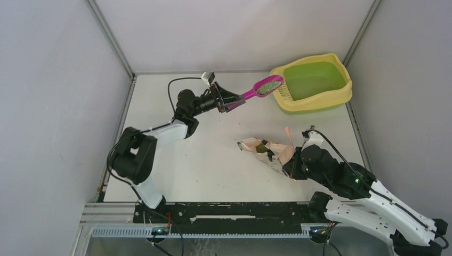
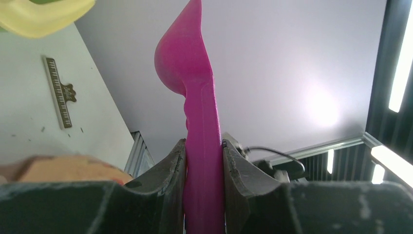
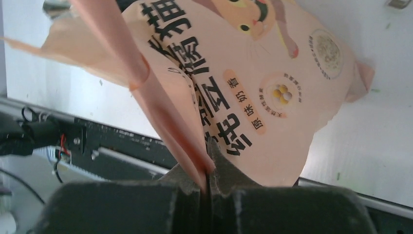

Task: Fill the litter box with clean litter
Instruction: Pour the cat litter into the litter box.

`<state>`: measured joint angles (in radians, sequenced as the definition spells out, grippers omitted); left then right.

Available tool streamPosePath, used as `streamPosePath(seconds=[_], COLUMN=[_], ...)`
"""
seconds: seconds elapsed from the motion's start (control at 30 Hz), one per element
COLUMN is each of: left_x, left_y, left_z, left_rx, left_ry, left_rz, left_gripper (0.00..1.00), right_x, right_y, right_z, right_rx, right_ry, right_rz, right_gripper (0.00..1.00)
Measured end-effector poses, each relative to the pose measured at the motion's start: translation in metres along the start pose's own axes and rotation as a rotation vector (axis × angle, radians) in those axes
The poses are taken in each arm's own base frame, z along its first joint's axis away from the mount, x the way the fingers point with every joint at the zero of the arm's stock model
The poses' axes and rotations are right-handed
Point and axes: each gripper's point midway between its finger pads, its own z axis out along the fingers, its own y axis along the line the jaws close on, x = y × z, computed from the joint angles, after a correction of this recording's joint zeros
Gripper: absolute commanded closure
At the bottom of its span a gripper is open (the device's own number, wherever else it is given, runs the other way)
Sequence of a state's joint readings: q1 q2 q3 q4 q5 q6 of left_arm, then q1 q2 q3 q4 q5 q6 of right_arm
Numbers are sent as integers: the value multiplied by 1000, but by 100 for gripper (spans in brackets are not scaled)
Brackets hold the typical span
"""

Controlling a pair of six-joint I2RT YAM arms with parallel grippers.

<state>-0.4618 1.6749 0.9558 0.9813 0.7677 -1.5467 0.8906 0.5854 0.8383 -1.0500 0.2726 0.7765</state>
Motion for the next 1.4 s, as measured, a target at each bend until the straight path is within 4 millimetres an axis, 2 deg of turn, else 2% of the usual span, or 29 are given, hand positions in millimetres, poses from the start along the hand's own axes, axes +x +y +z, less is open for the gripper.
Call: streamPosePath(seconds=[0.13,0.4,0.53,0.7,0.83,0.97,1.1,1.33,1.4], left_x=[-20,-62,-79,-93,-98,-98,-95,-85,-82], left_y=[20,61,77,86,90,104,130,193,201], left_z=[22,68,90,116,133,147,160,173,177], left_rx=[-27,-75,-99,-111,-129,-169,-234,-406,-432], left_ry=[5,10,18,31,39,43,48,55,56], left_rz=[-24,-39,-34,-2,38,81,125,217,266], left_gripper=[97,97,97,97,97,97,97,96,96], right_x=[11,14,21,38,51,55,53,44,43], right_y=[17,56,62,59,56,56,54,48,47], right_z=[-13,-44,-51,-61,-67,-66,-65,-65,-65], right_rx=[-55,-130,-144,-152,-143,-110,-91,-89,-86], right_ry=[34,67,89,137,170,168,154,132,128], right_rz=[-31,-125,-119,-100,-90,-65,-35,3,8], right_gripper=[100,100,100,100,100,100,100,100,100])
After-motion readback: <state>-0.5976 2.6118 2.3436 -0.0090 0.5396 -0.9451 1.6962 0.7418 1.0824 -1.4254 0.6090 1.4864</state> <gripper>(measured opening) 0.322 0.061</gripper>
